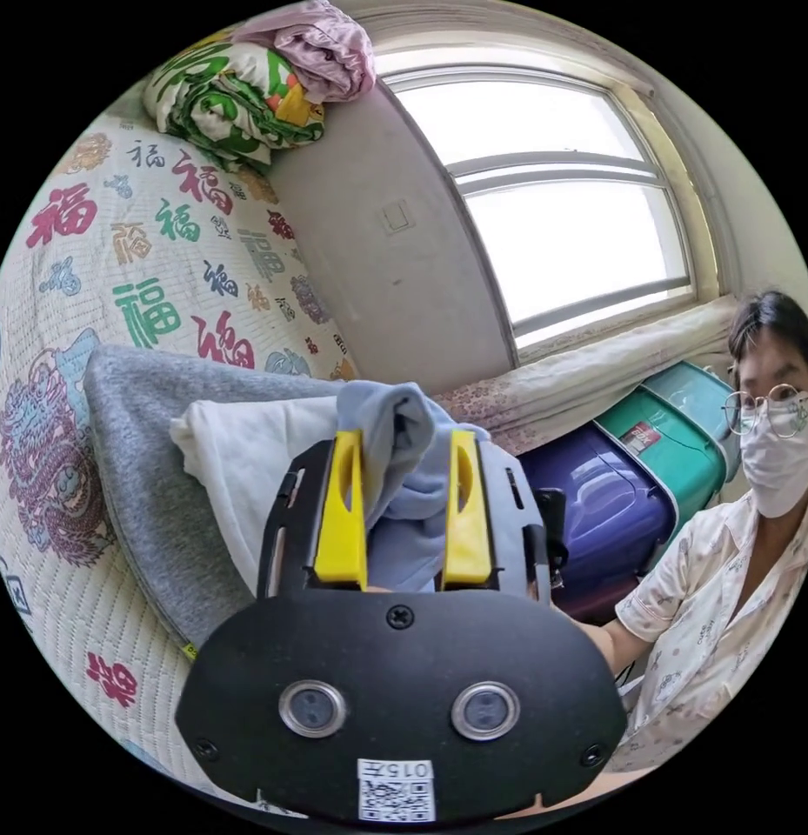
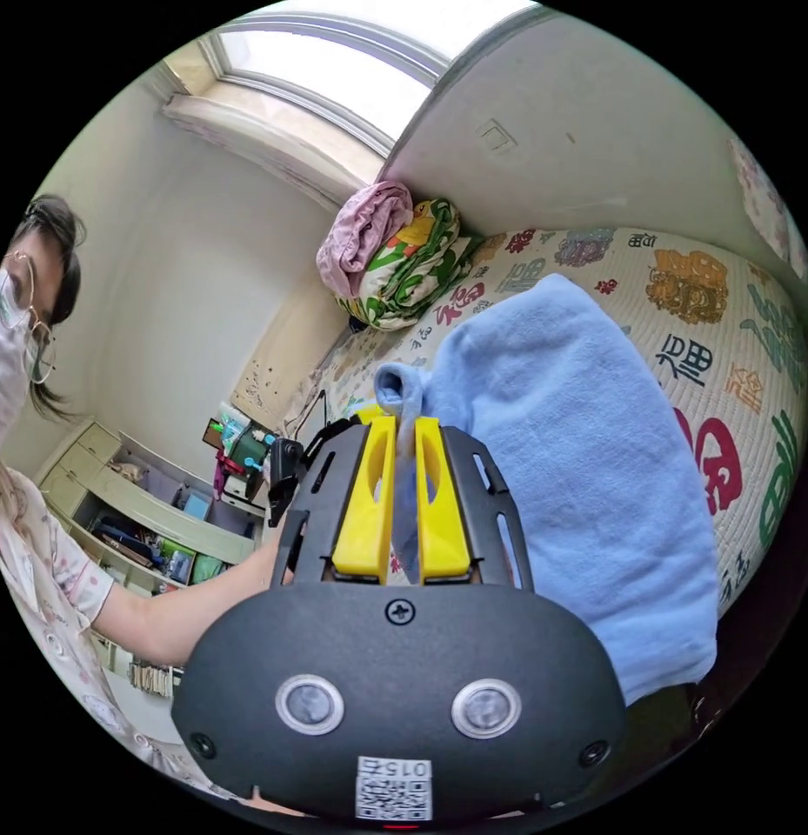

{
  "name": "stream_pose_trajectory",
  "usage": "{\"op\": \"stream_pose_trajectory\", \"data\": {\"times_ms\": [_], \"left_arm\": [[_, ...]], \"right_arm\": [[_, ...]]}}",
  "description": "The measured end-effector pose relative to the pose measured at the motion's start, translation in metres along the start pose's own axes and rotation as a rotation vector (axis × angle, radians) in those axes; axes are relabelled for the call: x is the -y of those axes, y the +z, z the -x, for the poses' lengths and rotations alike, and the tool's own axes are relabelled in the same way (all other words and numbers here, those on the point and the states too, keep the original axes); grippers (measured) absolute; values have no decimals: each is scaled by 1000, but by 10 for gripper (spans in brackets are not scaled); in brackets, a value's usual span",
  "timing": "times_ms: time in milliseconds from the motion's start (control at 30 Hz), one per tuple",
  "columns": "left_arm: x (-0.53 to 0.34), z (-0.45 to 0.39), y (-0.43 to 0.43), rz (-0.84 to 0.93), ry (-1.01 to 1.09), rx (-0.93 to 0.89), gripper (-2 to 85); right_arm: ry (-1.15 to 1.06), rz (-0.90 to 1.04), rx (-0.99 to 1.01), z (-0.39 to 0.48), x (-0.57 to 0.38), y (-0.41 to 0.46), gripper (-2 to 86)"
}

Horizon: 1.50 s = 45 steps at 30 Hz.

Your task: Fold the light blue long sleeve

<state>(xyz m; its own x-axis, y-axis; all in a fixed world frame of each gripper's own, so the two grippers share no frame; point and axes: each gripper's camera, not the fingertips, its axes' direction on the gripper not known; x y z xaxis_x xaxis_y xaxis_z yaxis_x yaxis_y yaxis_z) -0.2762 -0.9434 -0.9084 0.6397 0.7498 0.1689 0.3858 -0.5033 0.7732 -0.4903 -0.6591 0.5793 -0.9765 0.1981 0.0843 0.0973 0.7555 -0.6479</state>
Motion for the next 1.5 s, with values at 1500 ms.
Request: {"op": "stream_pose_trajectory", "data": {"times_ms": [1500], "left_arm": [[-113,-317,-1018,-663,-437,980,57]], "right_arm": [[-83,592,-122,177,-325,195,30]]}}
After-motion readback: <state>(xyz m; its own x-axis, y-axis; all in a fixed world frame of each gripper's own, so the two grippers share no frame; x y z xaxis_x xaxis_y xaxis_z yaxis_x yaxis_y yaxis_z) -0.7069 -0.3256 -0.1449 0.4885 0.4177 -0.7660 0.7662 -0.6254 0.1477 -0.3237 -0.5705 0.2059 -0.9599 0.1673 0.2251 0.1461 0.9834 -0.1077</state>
